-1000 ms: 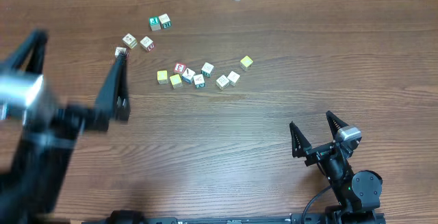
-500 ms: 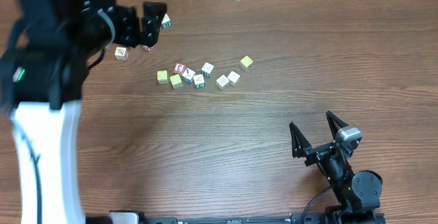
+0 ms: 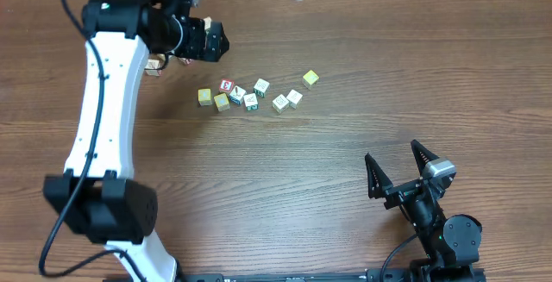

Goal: Form a tower
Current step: 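Reach the left gripper forward over the block cluster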

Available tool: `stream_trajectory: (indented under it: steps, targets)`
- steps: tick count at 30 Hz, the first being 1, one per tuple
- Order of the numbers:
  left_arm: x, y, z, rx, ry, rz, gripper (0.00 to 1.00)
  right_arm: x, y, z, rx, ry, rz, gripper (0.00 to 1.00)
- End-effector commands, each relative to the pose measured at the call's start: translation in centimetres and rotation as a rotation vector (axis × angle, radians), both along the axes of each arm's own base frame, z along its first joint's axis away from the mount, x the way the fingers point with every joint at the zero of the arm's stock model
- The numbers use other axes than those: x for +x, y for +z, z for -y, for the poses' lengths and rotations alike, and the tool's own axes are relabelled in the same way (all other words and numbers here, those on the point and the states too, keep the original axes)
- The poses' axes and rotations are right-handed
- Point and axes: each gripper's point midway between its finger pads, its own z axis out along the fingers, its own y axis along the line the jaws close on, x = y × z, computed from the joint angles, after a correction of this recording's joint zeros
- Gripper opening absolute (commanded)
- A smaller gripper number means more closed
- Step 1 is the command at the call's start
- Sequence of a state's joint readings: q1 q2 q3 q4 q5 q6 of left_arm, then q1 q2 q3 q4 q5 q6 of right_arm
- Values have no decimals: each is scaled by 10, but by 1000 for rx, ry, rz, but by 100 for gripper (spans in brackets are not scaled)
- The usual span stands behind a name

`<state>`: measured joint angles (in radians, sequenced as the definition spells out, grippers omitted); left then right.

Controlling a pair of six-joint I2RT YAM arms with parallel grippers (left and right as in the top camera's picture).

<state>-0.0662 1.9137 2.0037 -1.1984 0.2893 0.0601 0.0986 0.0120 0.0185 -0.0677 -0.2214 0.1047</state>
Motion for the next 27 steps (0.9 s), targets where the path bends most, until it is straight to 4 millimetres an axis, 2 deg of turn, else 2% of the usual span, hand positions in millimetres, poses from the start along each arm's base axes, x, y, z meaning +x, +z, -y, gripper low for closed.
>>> stream_trajectory:
  steps: [1, 4, 8, 13, 17, 22, 27]
  targets:
    - [3, -23, 6, -4, -34, -65, 100, 0, -2, 1, 3, -4, 3, 100]
    - [2, -46, 6, 0, -34, -138, 100, 0, -2, 1, 3, -4, 3, 100]
    - [1, -77, 6, 6, -33, -224, 89, 0, -2, 1, 3, -4, 3, 100]
    - [-1, -115, 6, 17, -34, -326, 60, 0, -2, 1, 3, -4, 3, 100]
    - [2, -146, 4, 63, -26, -374, 49, 0, -2, 1, 3, -4, 3, 100]
    - [7, -178, -2, 158, 26, -411, 51, 0, -2, 1, 3, -4, 3, 100]
    - [7, -188, 6, 205, 7, -410, 51, 0, -2, 1, 3, -4, 3, 100]
